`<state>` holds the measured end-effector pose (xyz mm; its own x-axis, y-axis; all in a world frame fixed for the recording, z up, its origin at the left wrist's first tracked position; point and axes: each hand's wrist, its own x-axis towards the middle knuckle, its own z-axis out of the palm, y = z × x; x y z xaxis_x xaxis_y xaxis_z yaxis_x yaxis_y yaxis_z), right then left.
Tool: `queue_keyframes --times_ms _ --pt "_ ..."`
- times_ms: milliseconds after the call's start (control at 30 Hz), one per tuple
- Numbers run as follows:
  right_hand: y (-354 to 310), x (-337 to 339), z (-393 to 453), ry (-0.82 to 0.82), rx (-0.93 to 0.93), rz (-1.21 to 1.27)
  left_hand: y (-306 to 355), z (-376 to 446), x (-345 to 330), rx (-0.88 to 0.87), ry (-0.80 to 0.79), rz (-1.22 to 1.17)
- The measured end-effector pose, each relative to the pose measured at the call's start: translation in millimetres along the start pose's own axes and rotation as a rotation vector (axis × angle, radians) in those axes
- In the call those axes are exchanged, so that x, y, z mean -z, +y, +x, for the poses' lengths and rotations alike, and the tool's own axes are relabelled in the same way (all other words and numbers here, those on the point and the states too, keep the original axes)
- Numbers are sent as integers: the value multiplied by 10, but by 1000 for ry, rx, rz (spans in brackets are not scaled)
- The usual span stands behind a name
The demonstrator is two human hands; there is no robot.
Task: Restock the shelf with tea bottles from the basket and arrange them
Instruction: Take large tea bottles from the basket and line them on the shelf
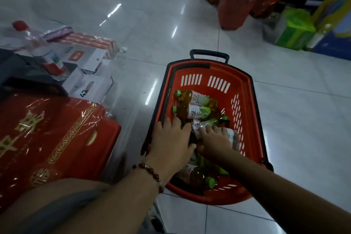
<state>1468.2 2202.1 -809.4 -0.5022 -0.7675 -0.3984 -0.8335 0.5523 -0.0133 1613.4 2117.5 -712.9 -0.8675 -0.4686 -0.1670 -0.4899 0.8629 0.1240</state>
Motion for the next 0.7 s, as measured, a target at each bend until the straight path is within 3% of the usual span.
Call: queue_keyframes --times_ms 167,333,467,600,700 --pt "65 -144 47 8 5 -113 -99 73 -55 -1 3 -21" --pt "214 -89 -112 69 -294 -19 -199 84 -55 17 8 -48" --pt "209 -45 -70 75 -415 11 -251 56 -75 35 -10 -59" --pt "128 10 54 44 -510 239 -266 -7 -73 49 -21 -91" --pt "52 -42 38 23 -444 430 -301 -80 -71 58 -14 -123"
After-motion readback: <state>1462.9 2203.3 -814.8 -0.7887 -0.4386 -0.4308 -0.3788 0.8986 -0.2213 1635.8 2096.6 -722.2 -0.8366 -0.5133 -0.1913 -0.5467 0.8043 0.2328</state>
